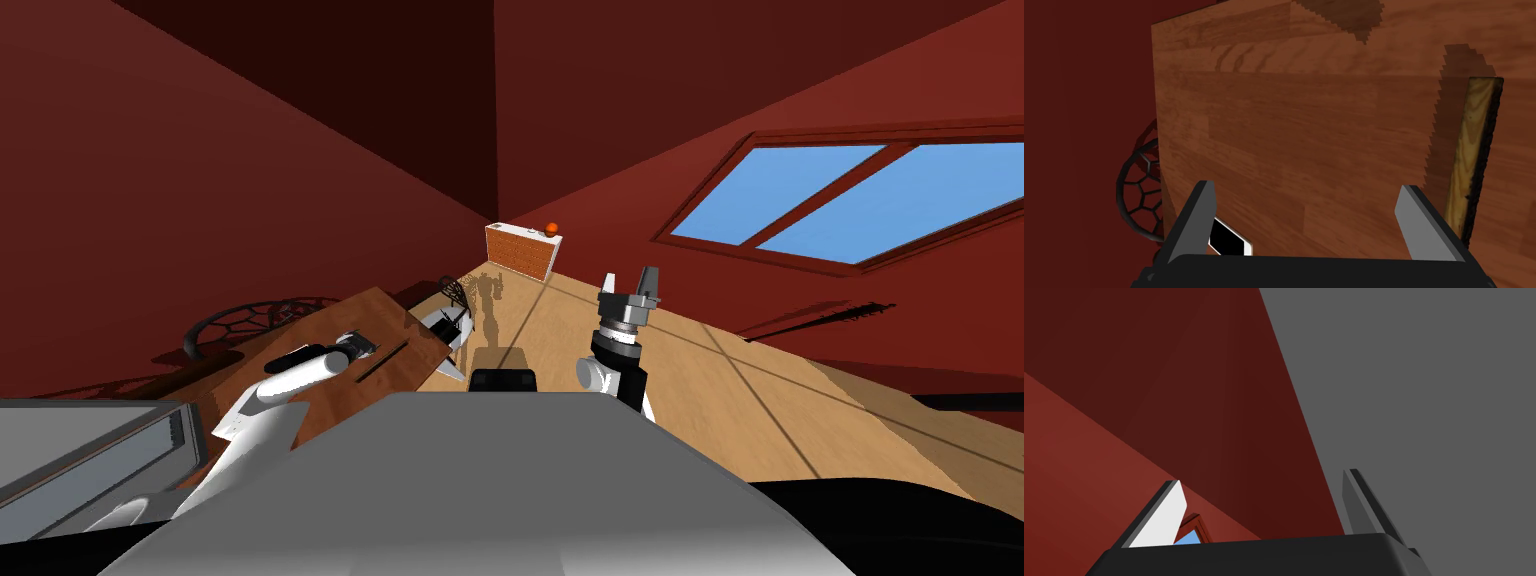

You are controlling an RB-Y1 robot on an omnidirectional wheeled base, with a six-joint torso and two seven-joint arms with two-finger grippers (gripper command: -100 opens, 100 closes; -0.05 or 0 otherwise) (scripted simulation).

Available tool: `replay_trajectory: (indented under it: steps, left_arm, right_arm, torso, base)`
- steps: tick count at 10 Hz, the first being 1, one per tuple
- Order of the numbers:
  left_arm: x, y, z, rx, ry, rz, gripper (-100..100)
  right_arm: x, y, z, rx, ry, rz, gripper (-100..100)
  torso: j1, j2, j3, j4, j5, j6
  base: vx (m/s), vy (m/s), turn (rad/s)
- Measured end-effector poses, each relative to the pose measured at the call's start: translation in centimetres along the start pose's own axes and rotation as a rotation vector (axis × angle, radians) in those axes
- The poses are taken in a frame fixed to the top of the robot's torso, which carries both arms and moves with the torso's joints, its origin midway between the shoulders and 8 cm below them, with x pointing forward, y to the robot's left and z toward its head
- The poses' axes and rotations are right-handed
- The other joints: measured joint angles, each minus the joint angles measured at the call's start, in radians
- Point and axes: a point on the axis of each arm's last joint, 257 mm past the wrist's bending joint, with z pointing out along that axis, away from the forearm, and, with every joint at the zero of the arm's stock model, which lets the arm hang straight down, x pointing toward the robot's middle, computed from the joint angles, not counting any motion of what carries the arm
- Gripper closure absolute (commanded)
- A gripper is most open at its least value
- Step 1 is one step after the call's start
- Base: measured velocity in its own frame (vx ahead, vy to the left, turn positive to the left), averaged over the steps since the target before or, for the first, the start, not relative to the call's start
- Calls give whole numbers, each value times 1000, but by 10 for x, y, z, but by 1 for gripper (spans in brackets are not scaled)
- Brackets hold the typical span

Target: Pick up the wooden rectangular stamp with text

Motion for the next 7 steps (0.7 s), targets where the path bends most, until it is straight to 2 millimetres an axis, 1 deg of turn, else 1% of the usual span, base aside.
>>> replay_trajectory:
  steps: [1, 2, 3, 4, 5, 6, 7]
  left_arm:
    - [-4, 7, 1, -22, -12, -4, -100]
    - [-18, 13, 2, -53, -37, -20, -100]
    - [-24, 18, 2, -82, -54, -28, -100]
    - [-36, 23, 2, -116, -76, -45, -100]
    - [-45, 33, 3, -152, -96, -56, -100]
    - [-57, 42, 0, -188, -122, -72, -100]
    - [-64, 50, 0, -223, -141, -85, -100]
  right_arm:
    - [0, 0, 0, 0, 0, 0, 0]
    - [0, 0, 0, 0, 0, 0, 0]
    - [0, 0, 0, 0, 0, 0, 0]
    - [0, 0, 0, 0, 0, 0, 0]
    - [0, 0, 0, 0, 0, 0, 0]
    - [0, 0, 0, 0, 0, 0, 0]
    - [0, 0, 0, 0, 0, 0, 0]
  torso:
    - [0, 1, 0, 0, 0, 0]
    - [0, 0, 0, 0, 0, 1]
    - [0, 0, 0, 0, 0, 0]
    - [0, 0, 0, 0, 0, 1]
    - [0, 0, 0, 0, 0, 0]
    - [0, 0, 0, 0, 0, 1]
    - [0, 0, 0, 0, 0, 0]
  base:
    - [16, 6, -189]
    - [16, 14, -131]
    - [18, 14, -197]
    - [16, 18, -109]
    - [21, 17, -215]
    - [17, 23, -89]
    - [16, 24, -152]
